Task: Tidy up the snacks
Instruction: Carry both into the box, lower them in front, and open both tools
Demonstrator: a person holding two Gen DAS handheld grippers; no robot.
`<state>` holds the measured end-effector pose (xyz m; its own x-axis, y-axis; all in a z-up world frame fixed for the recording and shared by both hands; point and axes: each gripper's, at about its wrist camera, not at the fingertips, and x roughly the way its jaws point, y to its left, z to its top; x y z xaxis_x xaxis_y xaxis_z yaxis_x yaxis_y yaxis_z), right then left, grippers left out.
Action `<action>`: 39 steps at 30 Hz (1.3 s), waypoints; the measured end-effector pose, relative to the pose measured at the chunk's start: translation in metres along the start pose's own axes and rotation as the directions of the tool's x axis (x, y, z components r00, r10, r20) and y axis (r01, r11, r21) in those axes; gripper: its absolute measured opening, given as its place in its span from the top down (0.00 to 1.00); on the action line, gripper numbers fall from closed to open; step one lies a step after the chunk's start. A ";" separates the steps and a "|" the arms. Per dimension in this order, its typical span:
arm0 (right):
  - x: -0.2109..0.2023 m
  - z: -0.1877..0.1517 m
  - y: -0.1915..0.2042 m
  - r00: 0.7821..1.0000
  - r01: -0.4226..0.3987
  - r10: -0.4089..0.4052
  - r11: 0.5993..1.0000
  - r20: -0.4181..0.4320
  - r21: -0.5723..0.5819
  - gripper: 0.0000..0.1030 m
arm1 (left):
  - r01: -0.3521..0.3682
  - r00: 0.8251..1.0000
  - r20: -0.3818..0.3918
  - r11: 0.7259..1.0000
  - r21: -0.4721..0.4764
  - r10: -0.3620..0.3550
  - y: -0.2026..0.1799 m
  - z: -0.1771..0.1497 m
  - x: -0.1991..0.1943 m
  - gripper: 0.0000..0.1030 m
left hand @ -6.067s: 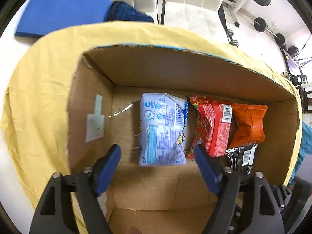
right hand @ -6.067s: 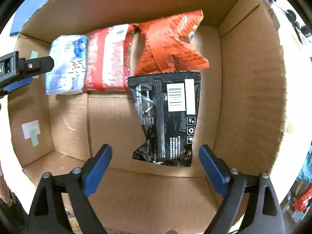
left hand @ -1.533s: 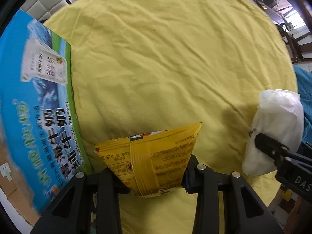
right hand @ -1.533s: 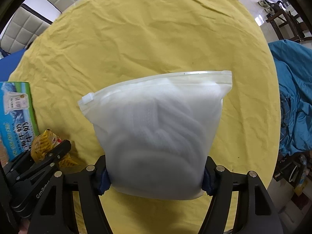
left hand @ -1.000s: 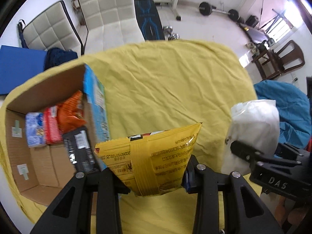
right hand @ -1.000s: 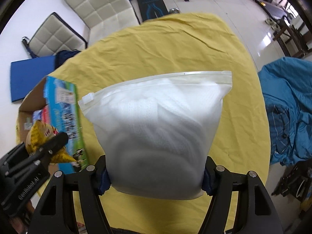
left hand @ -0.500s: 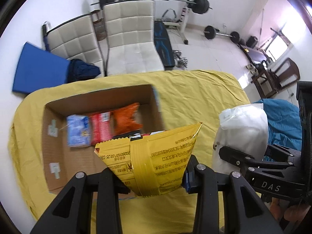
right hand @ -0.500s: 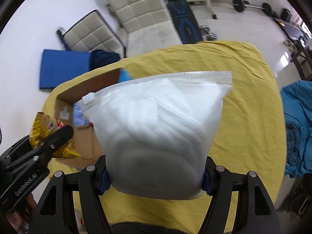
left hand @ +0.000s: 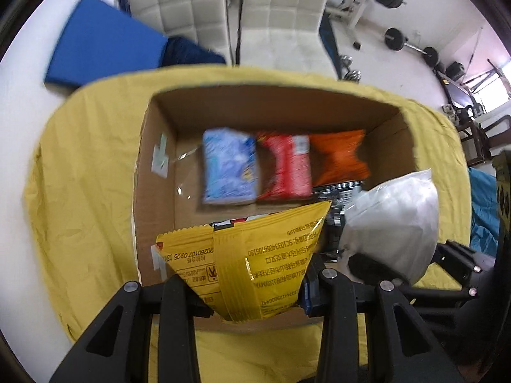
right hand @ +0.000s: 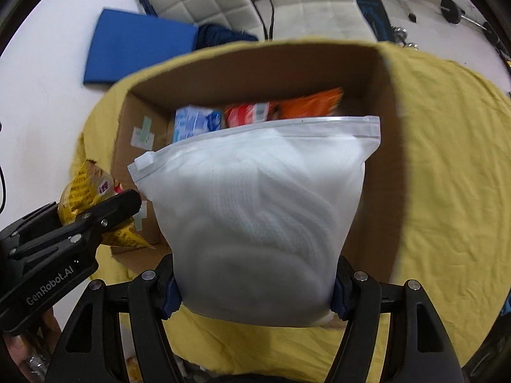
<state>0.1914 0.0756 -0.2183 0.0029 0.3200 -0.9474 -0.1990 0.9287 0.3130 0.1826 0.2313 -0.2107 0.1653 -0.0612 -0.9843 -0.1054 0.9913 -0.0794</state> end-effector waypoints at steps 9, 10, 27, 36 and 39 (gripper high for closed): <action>0.086 -0.002 0.017 0.989 0.048 -0.049 0.999 -0.136 -0.013 0.30 | 0.026 0.975 -0.218 0.999 -0.019 -0.030 0.039 -0.002 0.087 0.67; 0.092 -0.003 0.017 0.988 0.052 -0.053 0.999 -0.146 -0.012 0.30 | 0.033 0.970 -0.240 0.999 -0.022 -0.037 0.041 -0.004 0.095 0.67; 0.143 -0.007 0.009 0.973 0.071 -0.068 0.997 -0.220 0.005 0.23 | 0.062 0.919 -0.389 0.997 -0.039 -0.072 0.044 -0.025 0.153 0.64; 0.135 -0.002 0.019 0.972 0.083 -0.085 0.996 -0.220 -0.021 0.21 | 0.021 0.926 -0.378 1.000 -0.009 -0.023 0.038 -0.023 0.137 0.60; 0.125 -0.003 0.019 0.972 0.080 -0.085 0.996 -0.217 -0.031 0.21 | 0.014 0.929 -0.370 1.000 -0.002 -0.014 0.034 -0.022 0.127 0.59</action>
<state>0.1854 0.1328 -0.3307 -0.1930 0.1912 -0.9624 -0.2286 0.9451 0.2336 0.1789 0.2544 -0.3422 -0.2079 -0.1141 -0.9715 -0.1052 0.9900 -0.0938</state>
